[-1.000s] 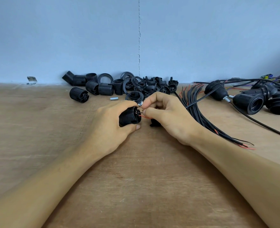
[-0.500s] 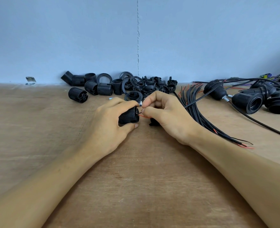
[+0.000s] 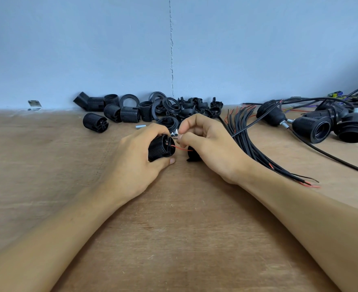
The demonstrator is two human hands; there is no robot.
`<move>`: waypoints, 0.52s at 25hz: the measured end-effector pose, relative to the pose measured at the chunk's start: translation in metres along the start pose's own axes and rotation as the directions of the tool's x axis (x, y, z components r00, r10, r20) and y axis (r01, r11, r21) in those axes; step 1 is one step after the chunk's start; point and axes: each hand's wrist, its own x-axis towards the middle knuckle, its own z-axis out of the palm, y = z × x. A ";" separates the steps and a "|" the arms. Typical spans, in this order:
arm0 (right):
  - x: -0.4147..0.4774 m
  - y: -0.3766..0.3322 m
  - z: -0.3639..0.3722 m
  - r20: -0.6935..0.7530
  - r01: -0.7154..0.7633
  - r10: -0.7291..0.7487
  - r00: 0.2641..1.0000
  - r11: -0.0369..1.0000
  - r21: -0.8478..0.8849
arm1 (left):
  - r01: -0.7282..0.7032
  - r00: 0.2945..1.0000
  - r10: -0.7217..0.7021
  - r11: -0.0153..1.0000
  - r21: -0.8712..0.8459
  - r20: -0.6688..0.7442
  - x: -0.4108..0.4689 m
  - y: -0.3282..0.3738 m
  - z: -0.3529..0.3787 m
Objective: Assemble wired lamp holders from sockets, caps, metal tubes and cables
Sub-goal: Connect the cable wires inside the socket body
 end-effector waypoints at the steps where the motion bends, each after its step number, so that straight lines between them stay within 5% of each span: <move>1: 0.000 0.000 0.000 0.000 -0.002 0.002 1.000 1.000 0.002 | -0.002 1.000 0.002 1.000 -0.006 0.003 0.000 0.000 0.000; 7: -0.002 -0.001 -0.001 -0.001 0.045 -0.046 0.999 0.998 -0.051 | -0.023 1.000 0.023 1.000 0.001 -0.005 0.001 -0.002 0.001; 13: -0.008 -0.002 0.006 -0.063 0.157 -0.185 0.981 0.939 -0.306 | -0.016 1.000 0.015 1.000 -0.010 -0.027 0.001 -0.005 0.003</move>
